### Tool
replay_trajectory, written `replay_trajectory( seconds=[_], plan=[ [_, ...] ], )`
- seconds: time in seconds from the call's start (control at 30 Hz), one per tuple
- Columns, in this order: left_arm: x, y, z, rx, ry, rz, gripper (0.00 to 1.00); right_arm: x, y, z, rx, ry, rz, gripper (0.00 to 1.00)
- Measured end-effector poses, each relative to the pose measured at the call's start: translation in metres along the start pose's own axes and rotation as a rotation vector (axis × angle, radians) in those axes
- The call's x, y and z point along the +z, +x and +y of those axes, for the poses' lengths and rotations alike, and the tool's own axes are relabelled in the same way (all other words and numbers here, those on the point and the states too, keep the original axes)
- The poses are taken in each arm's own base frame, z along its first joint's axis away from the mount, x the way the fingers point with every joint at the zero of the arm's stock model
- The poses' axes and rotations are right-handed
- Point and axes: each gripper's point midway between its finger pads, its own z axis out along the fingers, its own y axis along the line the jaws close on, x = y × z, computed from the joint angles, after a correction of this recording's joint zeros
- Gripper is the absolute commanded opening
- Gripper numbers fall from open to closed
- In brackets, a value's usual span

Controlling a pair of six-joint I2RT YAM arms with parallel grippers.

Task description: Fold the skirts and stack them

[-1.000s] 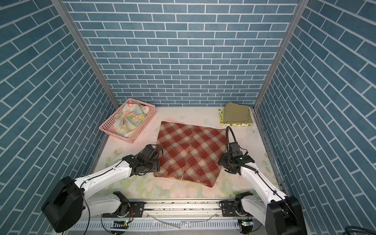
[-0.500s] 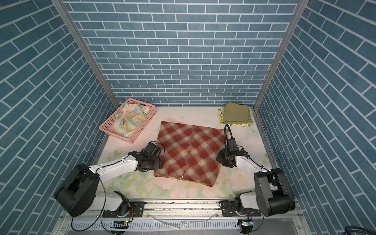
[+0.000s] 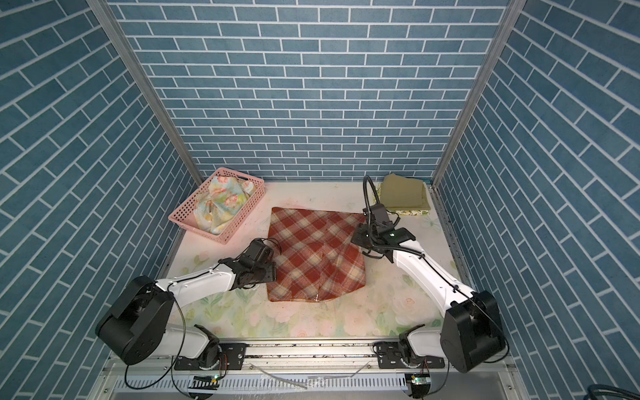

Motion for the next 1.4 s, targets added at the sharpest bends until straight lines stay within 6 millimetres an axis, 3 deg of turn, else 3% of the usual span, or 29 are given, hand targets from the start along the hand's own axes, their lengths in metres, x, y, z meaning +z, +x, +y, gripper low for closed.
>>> replay_trajectory(
  seconds=[0.13,0.3,0.43,0.5,0.57,0.6,0.73,0.87,1.0,1.13,1.27,1.33,1.4],
  plan=[
    [-0.002,0.0,0.002,-0.025,0.038,-0.012,0.66,0.012,-0.003,0.051,-0.077,-0.038,0.023,0.0],
    [-0.004,0.001,0.005,-0.056,0.081,-0.024,0.63,0.042,0.006,0.137,-0.185,-0.108,0.06,0.0],
    [-0.007,0.003,0.007,-0.071,0.112,-0.039,0.62,0.067,0.031,0.204,-0.259,-0.181,0.092,0.0],
    [-0.008,0.005,0.007,-0.075,0.125,-0.045,0.61,0.078,0.046,0.225,-0.284,-0.207,0.117,0.02],
    [-0.009,0.007,0.007,-0.078,0.134,-0.048,0.61,0.088,0.067,0.238,-0.301,-0.236,0.161,0.35],
    [-0.01,0.007,0.007,-0.079,0.138,-0.05,0.61,0.091,0.073,0.239,-0.311,-0.239,0.177,0.46],
    [-0.01,0.007,0.006,-0.08,0.142,-0.05,0.61,0.091,0.071,0.233,-0.31,-0.243,0.188,0.72],
    [-0.009,0.007,0.006,-0.081,0.142,-0.049,0.59,0.076,0.044,0.196,-0.252,-0.205,0.143,0.72],
    [-0.006,0.006,0.005,-0.083,0.146,-0.051,0.54,0.058,0.011,0.145,-0.173,-0.159,0.076,0.72],
    [-0.004,0.004,-0.006,-0.078,0.167,-0.056,0.52,0.052,-0.013,0.091,-0.08,-0.104,0.023,0.71],
    [0.001,0.01,-0.037,-0.034,0.205,-0.038,0.51,0.04,-0.024,0.038,0.006,-0.046,-0.008,0.71],
    [0.002,0.013,-0.058,-0.013,0.232,-0.03,0.51,0.023,-0.033,0.023,0.036,-0.041,-0.045,0.71],
    [0.003,0.017,-0.084,0.007,0.26,-0.02,0.53,-0.005,-0.049,0.01,0.07,-0.055,-0.111,0.71]
  ],
)
